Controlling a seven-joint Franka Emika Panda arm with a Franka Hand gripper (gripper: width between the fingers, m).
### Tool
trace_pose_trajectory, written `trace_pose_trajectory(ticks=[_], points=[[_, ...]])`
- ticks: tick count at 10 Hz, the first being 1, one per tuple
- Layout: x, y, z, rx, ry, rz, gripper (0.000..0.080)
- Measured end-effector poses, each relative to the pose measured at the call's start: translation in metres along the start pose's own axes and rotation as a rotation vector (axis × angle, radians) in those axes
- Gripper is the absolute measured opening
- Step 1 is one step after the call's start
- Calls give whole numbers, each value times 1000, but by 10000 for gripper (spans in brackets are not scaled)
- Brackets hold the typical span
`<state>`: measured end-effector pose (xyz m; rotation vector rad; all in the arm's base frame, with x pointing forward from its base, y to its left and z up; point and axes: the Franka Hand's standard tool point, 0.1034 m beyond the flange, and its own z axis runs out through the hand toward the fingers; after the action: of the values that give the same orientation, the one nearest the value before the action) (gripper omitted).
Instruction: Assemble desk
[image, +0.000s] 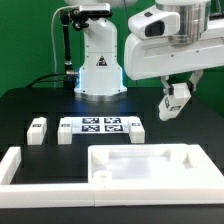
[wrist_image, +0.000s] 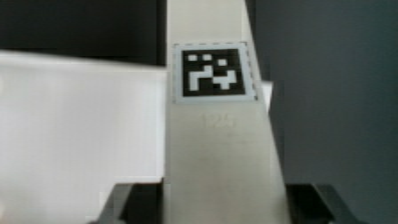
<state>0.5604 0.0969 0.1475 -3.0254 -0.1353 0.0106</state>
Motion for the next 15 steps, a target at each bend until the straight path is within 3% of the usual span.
trace_pose_trajectory(ticks=[2,4,9,10,13,15], points=[[7,6,-6,-14,139,-16,290],[39,27,-53,-29,276,-49,290],[44,34,-48,-81,605,-61,290],[51,29,-45,-82,681,-69,290],[71,13,-36,-62,692,-79,290],[72,11,-27,-59,685,-84,290]])
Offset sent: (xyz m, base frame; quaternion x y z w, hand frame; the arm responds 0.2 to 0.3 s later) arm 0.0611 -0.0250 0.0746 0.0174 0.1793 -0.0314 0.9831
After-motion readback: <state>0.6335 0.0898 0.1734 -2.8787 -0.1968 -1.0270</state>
